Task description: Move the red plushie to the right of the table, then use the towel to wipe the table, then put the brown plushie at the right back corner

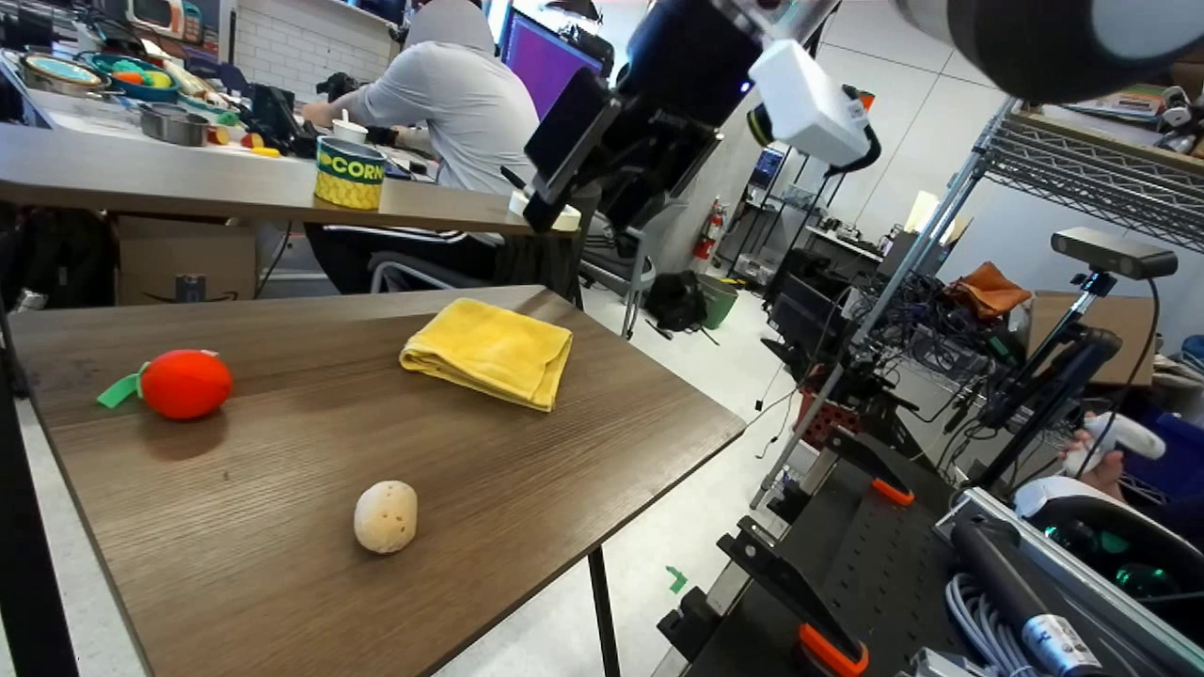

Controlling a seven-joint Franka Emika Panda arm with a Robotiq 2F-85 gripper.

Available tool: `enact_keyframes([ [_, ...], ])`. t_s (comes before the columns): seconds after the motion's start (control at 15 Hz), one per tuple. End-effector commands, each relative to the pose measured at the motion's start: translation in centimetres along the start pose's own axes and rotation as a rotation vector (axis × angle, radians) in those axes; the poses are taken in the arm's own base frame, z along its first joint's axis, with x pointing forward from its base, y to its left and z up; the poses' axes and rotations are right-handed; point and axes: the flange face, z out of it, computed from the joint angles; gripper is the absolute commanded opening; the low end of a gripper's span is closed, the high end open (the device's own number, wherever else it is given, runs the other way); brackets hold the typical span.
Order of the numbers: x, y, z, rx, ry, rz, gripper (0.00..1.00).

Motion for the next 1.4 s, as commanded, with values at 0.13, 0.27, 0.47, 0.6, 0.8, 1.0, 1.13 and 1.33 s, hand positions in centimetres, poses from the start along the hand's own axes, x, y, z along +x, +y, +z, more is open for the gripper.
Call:
enact_keyframes([
  [0.13, -0.9, -1.1, 2.0, 0.018, -0.048, -0.008, 1.00],
  [0.27, -0.8, -0.7, 2.2, 0.028, -0.026, -0.006, 1.00],
  [0.47, 0.9, 0.3, 5.1, 0.027, -0.013, 0.034, 1.00],
  [0.6, 2.7, 0.3, 8.3, 0.034, -0.054, 0.069, 1.00],
  [0.8, 5.4, -1.2, 12.7, 0.075, -0.092, 0.116, 1.00],
  [1.0, 7.7, -4.2, 15.9, 0.132, -0.102, 0.136, 1.00],
  [1.13, 9.2, -6.7, 17.2, 0.197, -0.116, 0.134, 1.00],
  [1.33, 11.1, -11.0, 18.0, 0.294, -0.173, 0.097, 1.00],
])
